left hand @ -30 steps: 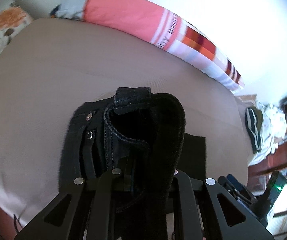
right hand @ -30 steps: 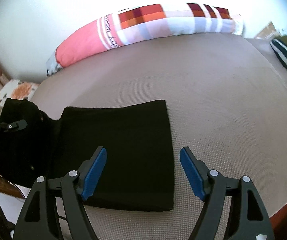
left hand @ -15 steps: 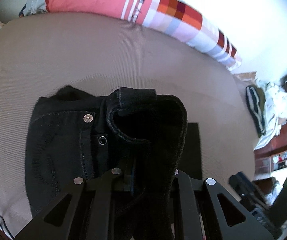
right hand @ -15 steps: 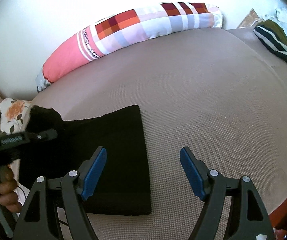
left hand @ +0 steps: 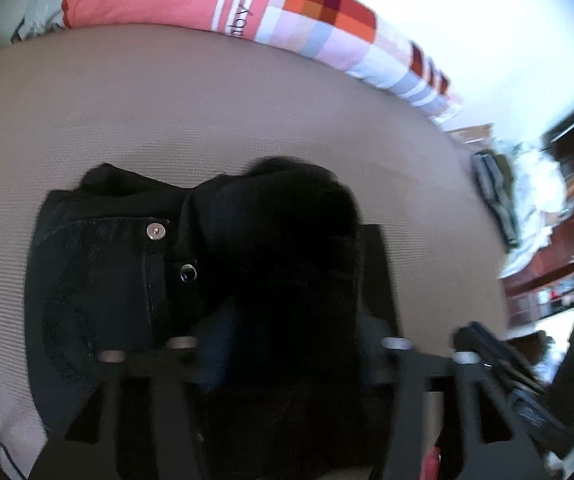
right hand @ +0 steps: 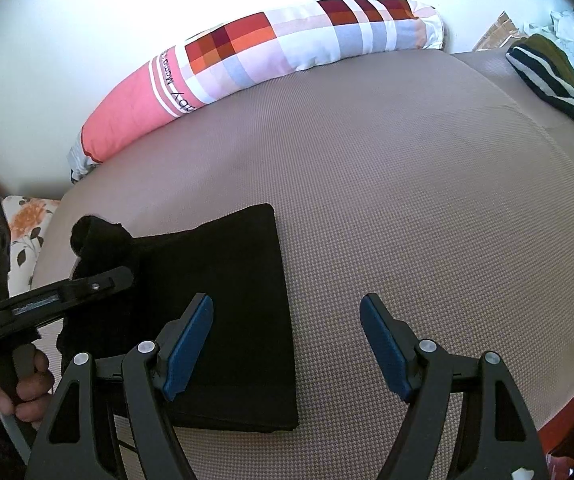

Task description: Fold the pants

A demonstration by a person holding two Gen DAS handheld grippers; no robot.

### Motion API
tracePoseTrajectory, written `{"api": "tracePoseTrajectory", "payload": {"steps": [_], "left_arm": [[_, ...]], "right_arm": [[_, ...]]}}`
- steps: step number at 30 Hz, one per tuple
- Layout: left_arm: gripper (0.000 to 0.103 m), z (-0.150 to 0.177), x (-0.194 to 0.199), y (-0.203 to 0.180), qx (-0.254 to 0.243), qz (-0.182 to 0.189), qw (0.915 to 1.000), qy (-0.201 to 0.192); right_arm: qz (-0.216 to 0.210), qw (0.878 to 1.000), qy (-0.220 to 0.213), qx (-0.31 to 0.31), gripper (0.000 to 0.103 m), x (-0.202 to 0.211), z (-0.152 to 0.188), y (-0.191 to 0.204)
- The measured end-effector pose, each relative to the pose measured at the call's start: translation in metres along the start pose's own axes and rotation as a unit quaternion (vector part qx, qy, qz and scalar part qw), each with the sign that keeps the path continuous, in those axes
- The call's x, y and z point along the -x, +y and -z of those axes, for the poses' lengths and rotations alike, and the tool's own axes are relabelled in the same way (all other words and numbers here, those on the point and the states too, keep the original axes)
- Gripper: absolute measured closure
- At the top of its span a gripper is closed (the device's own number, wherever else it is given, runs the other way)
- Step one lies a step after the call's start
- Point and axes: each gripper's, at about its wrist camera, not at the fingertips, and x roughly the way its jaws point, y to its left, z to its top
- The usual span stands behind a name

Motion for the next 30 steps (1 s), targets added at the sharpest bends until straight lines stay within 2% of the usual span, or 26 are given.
{"api": "tracePoseTrajectory", "payload": {"steps": [2,5,7,12,16,19,20,23,26,30], "left_arm": [[0.033,0.003,0.009,0.000,0.000,0.026,0.9996,-0.010],[0.033,0.005,0.023,0.004,-0.005,0.030,0.9993,-0.023],[0.033,0.006,0.033,0.011,-0.004,0.012,0.9992,-0.039],[0.033,0.013,0.058,0.044,0.003,-0.081,0.9938,-0.075],[0.033,0.024,0.075,0.077,0.015,-0.155,0.9831,-0.097],[0.033,0.032,0.080,0.098,0.026,-0.182,0.9779,-0.099],[0.033,0.034,0.080,0.105,0.031,-0.187,0.9770,-0.097],[0.033,0.040,0.081,0.122,0.050,-0.189,0.9764,-0.092],[0.033,0.048,0.083,0.134,0.066,-0.183,0.9771,-0.086],[0.033,0.050,0.078,0.140,0.075,-0.181,0.9773,-0.080]], "right_arm": [[0.004,1.000,0.003,0.002,0.029,-0.002,0.001,0.001],[0.006,1.000,0.004,0.005,0.029,-0.003,0.003,0.002],[0.006,1.000,0.004,0.006,0.029,-0.003,0.003,0.003],[-0.013,1.000,0.010,0.006,0.029,-0.007,0.002,0.007],[-0.065,0.998,0.026,0.004,0.029,-0.010,0.001,0.013],[-0.116,0.992,0.050,0.001,0.029,-0.018,-0.003,0.019],[-0.142,0.988,0.067,0.001,0.029,-0.024,-0.006,0.021],[-0.180,0.978,0.107,0.009,0.029,-0.043,-0.011,0.028],[-0.199,0.971,0.129,0.021,0.029,-0.059,-0.016,0.032],[-0.239,0.959,0.154,0.004,0.032,-0.085,-0.025,0.028]]}}
